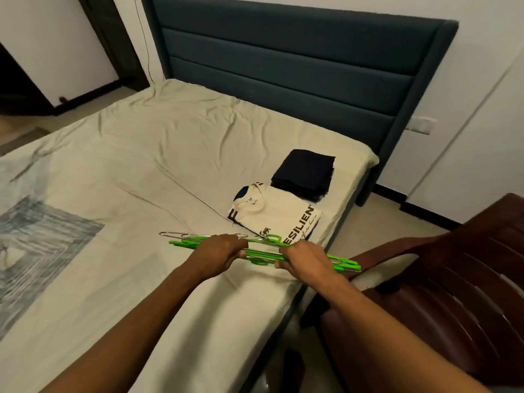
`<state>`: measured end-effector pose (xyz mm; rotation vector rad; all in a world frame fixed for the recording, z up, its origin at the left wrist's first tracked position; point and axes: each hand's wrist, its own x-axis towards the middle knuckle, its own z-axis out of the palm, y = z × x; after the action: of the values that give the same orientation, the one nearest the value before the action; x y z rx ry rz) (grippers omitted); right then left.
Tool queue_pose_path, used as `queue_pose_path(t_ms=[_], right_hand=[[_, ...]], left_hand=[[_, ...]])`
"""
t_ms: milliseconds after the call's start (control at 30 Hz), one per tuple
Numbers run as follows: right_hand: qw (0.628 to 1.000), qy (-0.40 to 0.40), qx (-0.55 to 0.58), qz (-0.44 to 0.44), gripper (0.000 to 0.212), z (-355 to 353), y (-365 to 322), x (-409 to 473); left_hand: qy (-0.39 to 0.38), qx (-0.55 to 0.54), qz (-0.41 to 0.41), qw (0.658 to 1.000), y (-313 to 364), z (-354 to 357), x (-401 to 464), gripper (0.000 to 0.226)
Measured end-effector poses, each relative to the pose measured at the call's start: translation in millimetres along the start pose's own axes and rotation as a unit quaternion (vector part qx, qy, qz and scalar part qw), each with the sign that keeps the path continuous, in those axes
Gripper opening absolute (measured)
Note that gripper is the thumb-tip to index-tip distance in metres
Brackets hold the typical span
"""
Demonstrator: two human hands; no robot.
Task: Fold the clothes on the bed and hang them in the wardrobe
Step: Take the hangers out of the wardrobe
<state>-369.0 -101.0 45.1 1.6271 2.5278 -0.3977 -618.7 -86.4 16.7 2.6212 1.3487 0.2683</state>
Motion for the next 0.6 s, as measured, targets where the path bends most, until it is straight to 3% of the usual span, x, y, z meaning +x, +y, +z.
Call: queue_pose_path(t_ms=[233, 600], right_hand=[[0.998, -0.037, 0.033, -0.026, 0.034, 10.3, 42.2, 68.5], [0.997, 0.071, -0.025, -0.011, 0.016, 39.4, 80.0, 121.4]], left_hand=[[0.014, 0.03, -0.02, 0.999, -55.0, 31.3, 59.0, 0.04], [-0.002, -0.008, -0.007, 1.0, -89.4, 64.6, 119.5, 0.037]])
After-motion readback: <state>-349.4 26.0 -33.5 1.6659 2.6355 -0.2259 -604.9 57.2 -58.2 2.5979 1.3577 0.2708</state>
